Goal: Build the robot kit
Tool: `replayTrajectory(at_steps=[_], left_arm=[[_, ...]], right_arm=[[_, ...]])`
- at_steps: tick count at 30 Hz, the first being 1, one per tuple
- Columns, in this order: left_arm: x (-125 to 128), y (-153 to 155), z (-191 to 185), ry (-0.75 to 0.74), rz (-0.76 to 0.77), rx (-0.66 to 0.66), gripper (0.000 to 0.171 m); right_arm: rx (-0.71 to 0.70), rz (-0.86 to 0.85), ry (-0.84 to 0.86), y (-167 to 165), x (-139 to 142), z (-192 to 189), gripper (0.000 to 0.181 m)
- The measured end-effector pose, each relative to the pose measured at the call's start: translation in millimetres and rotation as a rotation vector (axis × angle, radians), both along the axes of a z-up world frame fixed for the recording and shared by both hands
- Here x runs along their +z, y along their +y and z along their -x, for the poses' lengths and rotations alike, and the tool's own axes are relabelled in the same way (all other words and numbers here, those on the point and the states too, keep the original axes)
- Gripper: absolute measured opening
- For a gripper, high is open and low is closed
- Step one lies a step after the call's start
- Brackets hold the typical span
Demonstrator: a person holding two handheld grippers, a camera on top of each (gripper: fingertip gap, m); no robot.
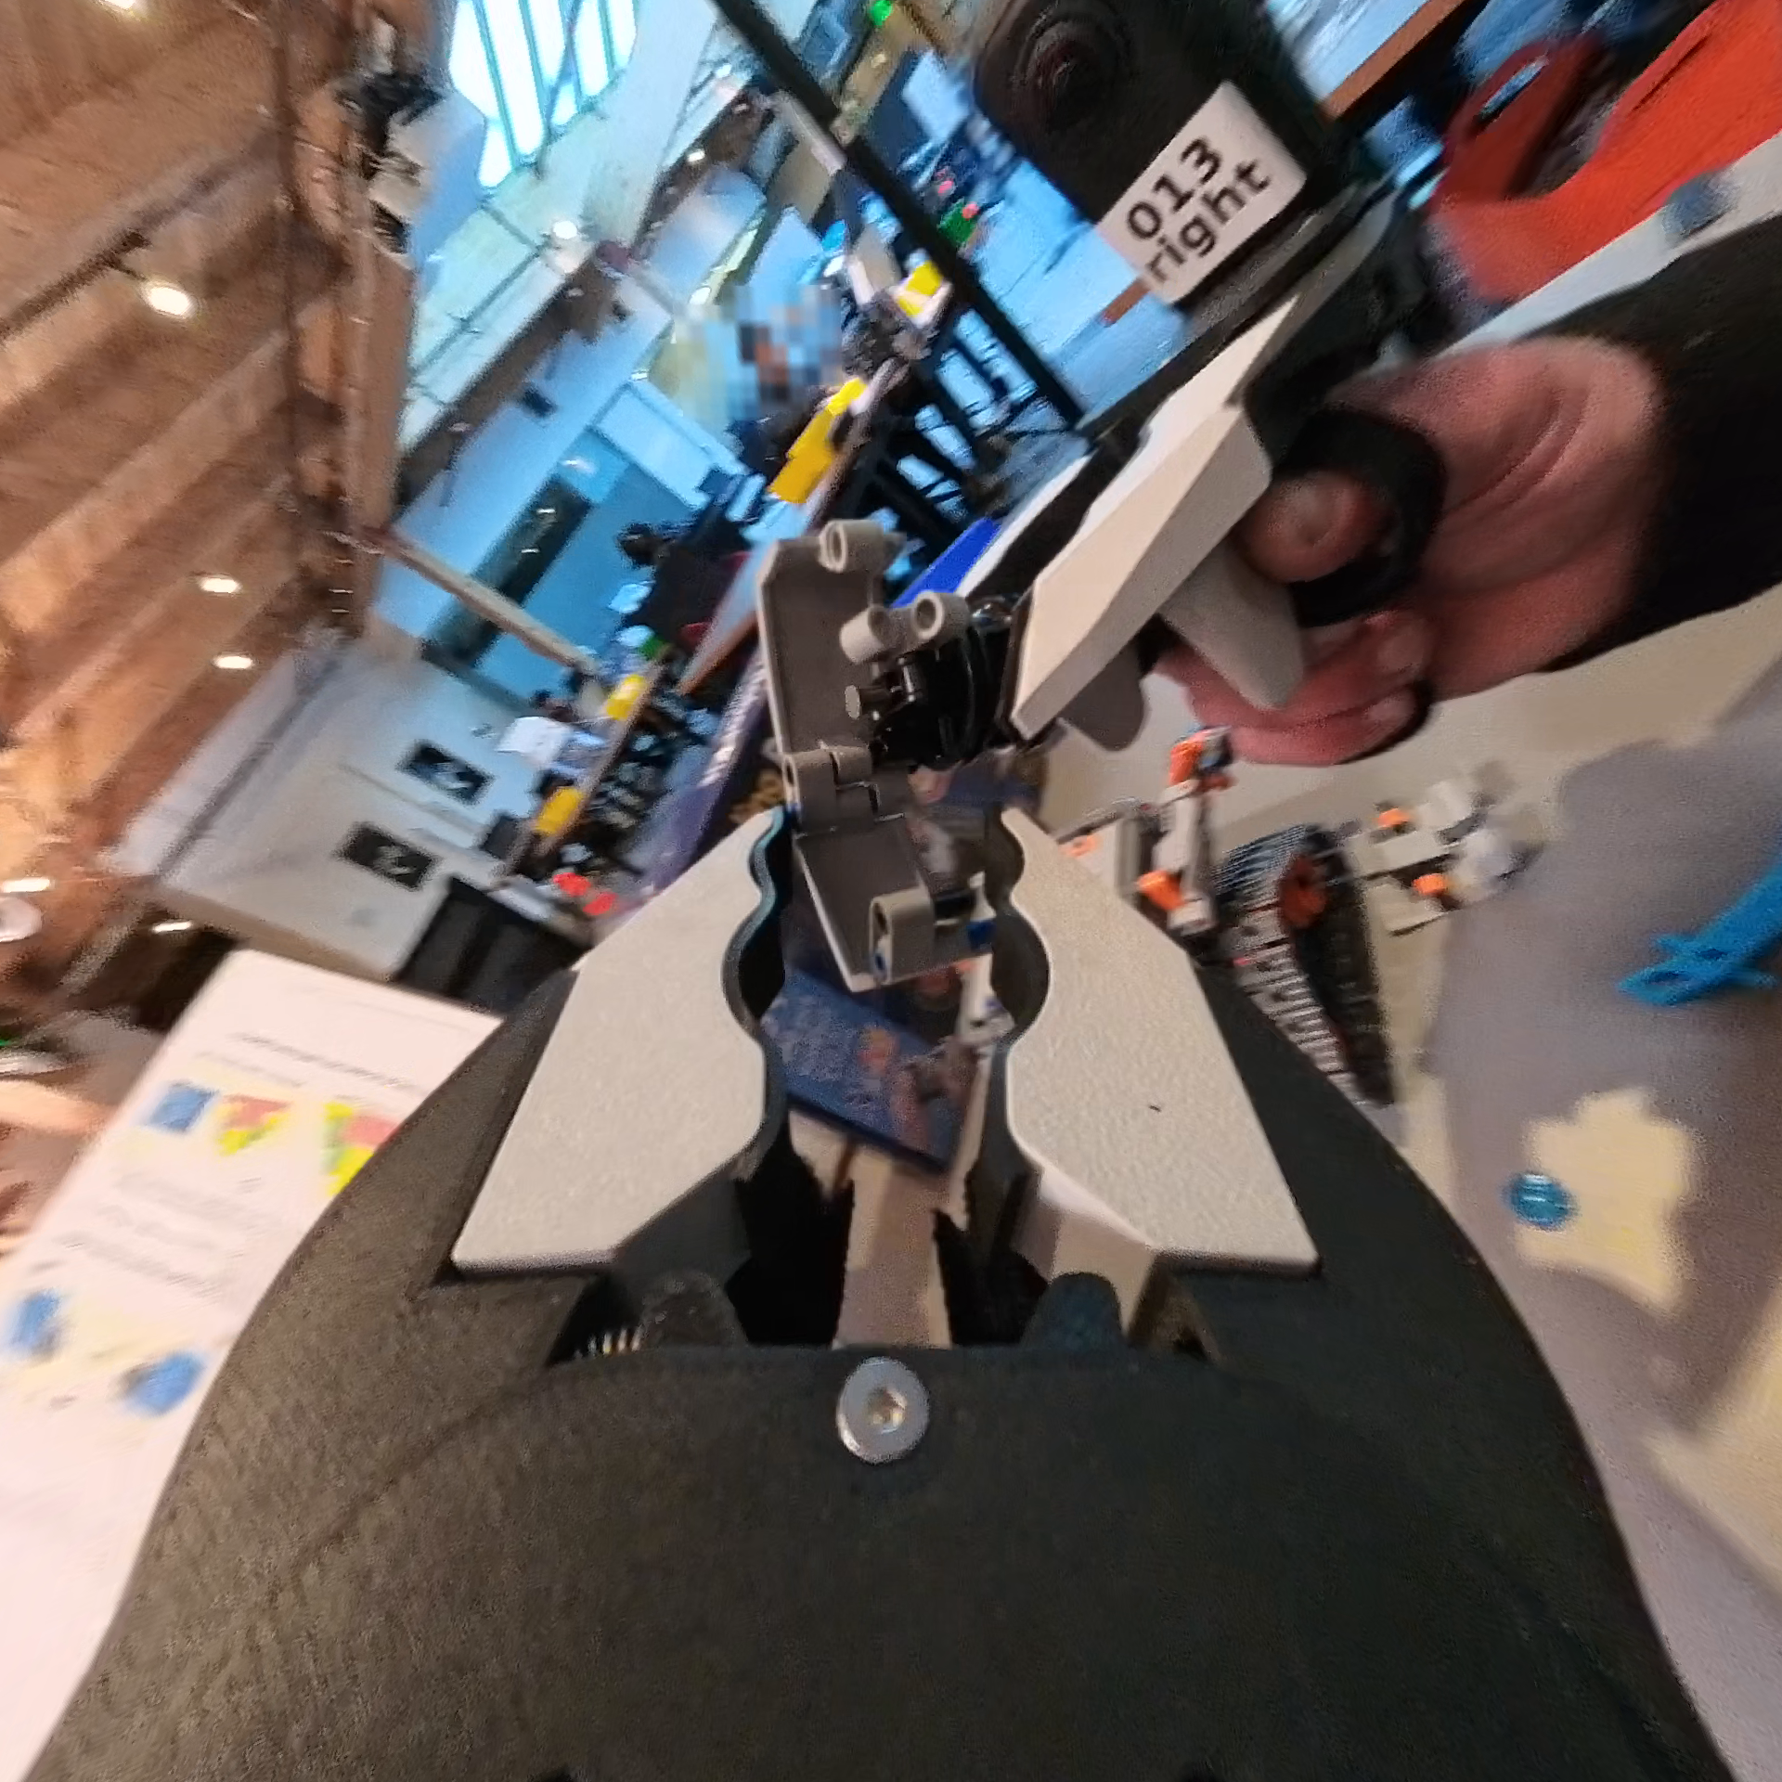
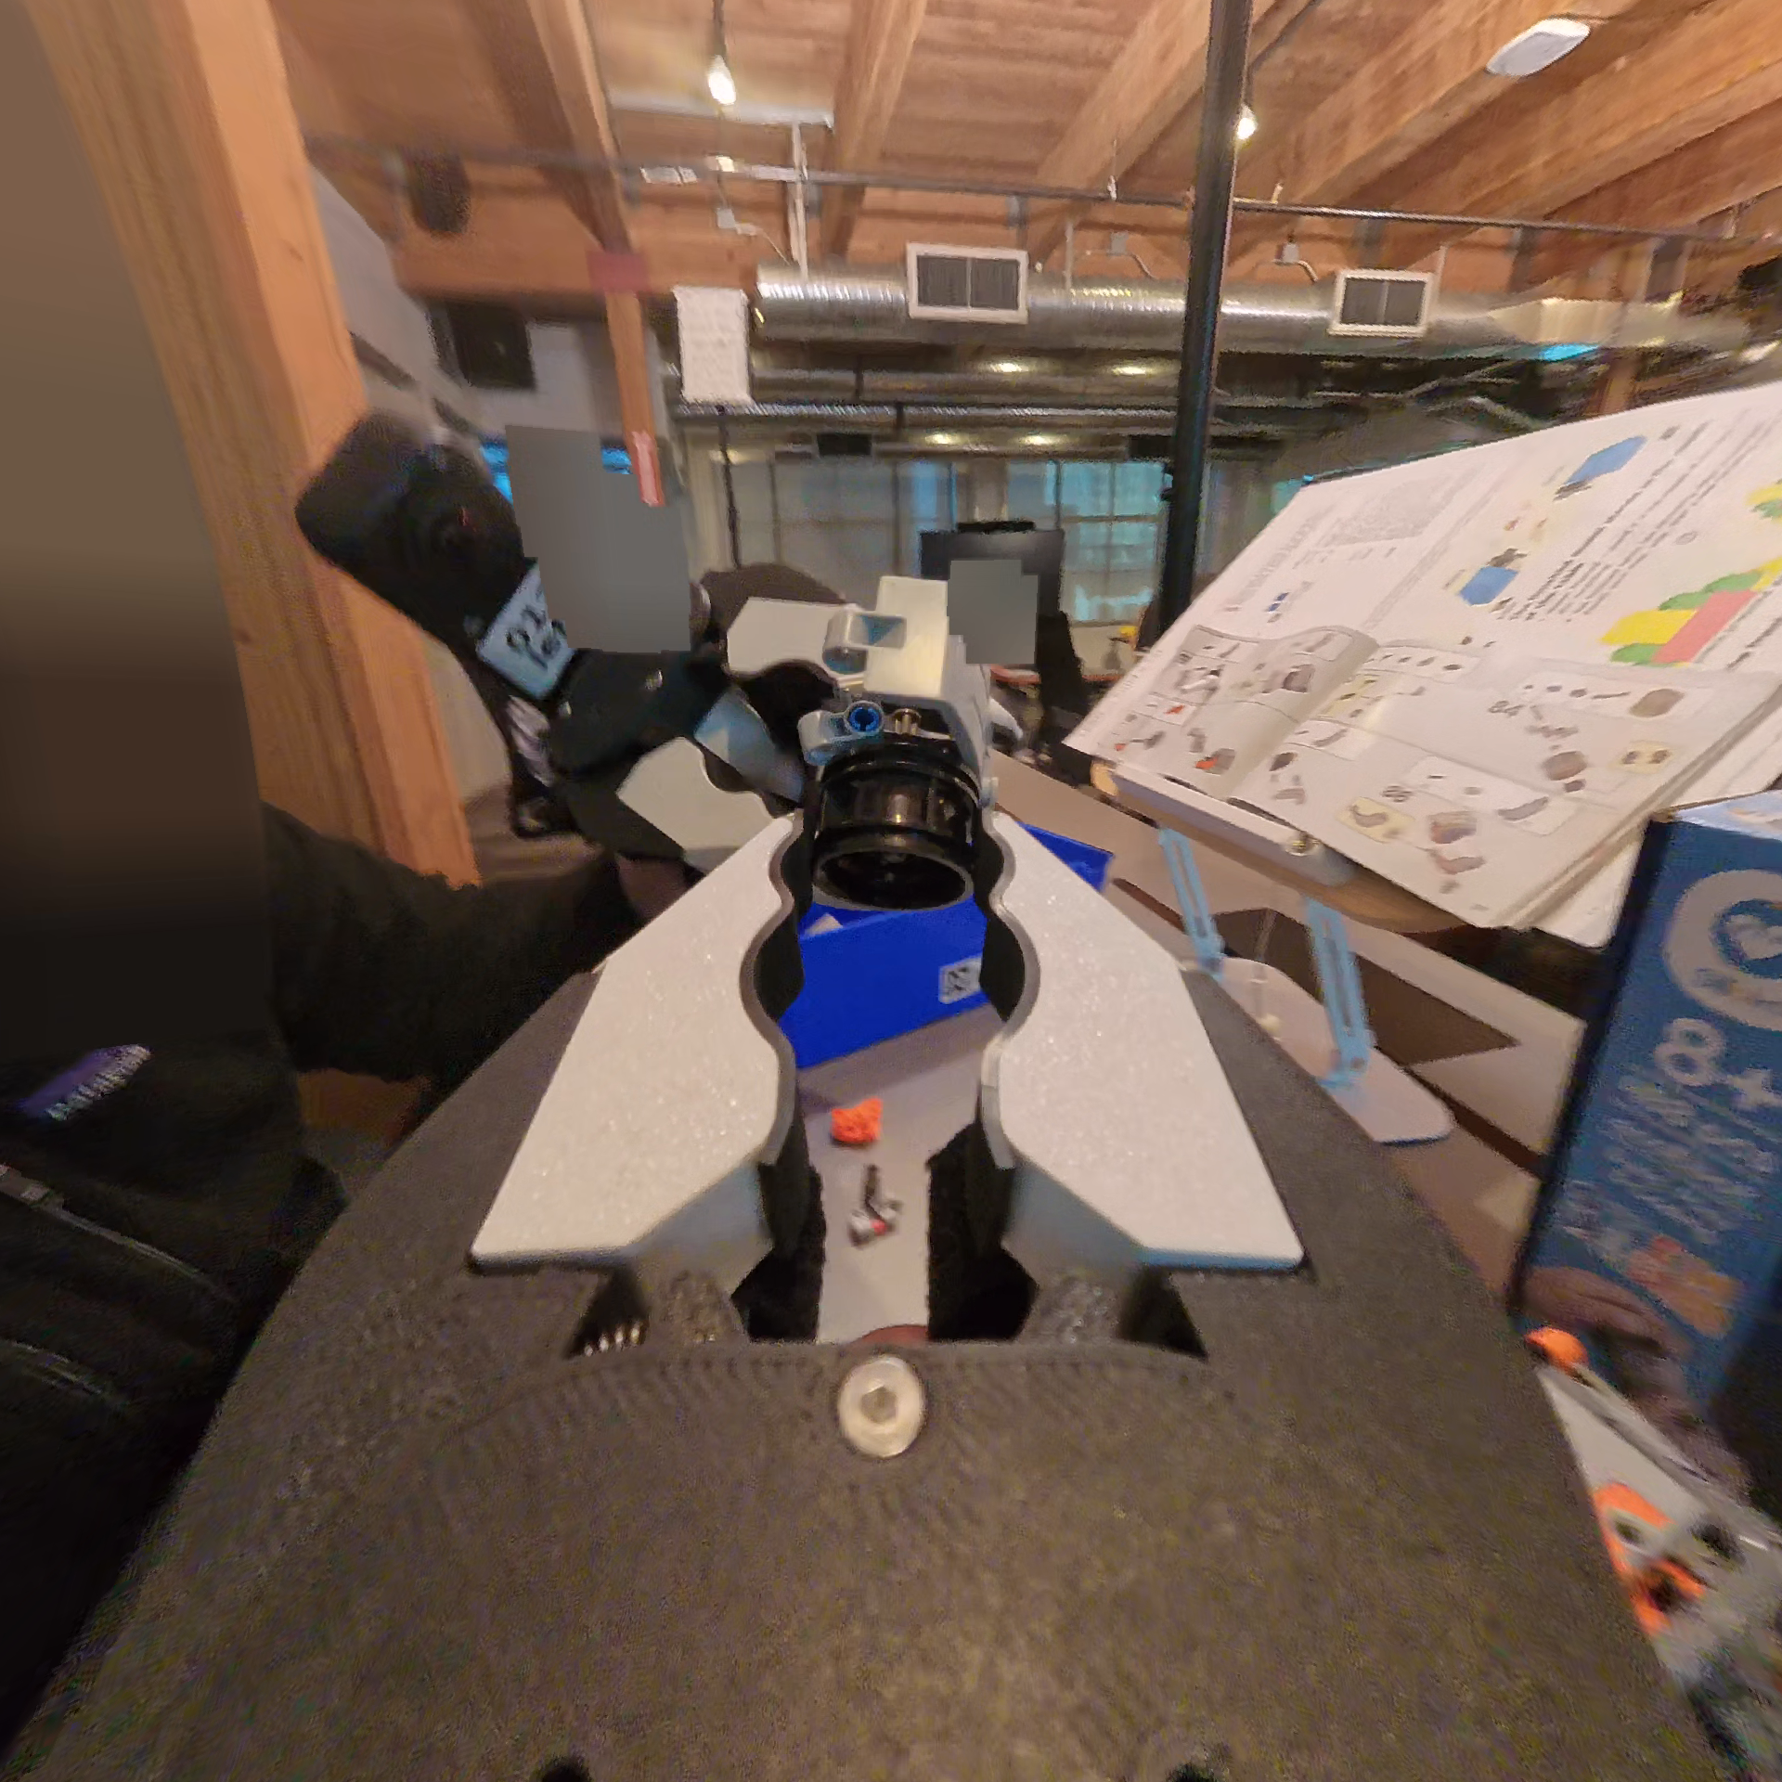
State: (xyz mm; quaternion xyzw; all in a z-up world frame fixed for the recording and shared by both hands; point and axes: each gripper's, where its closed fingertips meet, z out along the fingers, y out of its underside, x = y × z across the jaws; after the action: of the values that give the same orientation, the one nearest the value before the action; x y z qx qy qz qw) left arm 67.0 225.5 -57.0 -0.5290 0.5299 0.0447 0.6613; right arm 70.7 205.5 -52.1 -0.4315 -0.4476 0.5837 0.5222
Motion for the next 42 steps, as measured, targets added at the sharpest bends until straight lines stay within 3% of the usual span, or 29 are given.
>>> replayTrajectory(at_steps=[3, 8, 12, 16, 22, 27, 35, 42], left_arm=[[0.0, -12.4, -0.3, -0.045, 0.107, -0.141, 0.042], [8.2, -14.8, 13.9, -0.146, 0.269, -0.217, 0.046], [-8.2, -17.5, 12.1, -0.21, 0.506, -0.34, 0.04], [-10.4, -28.6, 5.5, -0.283, 0.619, -0.492, 0.008], [-9.1, -29.7, 0.7, -0.366, 0.729, -0.524, 0.006], [-9.7, -21.5, -0.9, -0.463, 0.829, -0.503, 0.005], [-6.5, -16.9, -1.9, -0.475, 0.792, -0.453, 0.005], [-4.9, -17.7, -1.2, -0.448, 0.71, -0.46, 0.005]], right_arm=[[-0.127, -0.163, -0.095, 4.6, -6.8, 0.0, 0.031], [-0.309, -0.458, -0.231, 2.2, -12.9, 2.3, 0.031], [-0.328, -0.53, -0.259, -4.8, -15.3, 6.1, 0.031], [-0.185, -0.406, -0.215, -14.3, -13.5, 5.4, 0.031], [0.013, -0.135, -0.113, -15.0, -5.3, -1.0, 0.031], [0.04, -0.007, -0.065, -6.5, -1.2, -2.7, 0.031], [-0.068, -0.2, -0.128, -10.3, -3.3, -2.5, 0.031], [-0.251, -0.475, -0.254, -6.6, -13.6, 0.0, 0.032]])
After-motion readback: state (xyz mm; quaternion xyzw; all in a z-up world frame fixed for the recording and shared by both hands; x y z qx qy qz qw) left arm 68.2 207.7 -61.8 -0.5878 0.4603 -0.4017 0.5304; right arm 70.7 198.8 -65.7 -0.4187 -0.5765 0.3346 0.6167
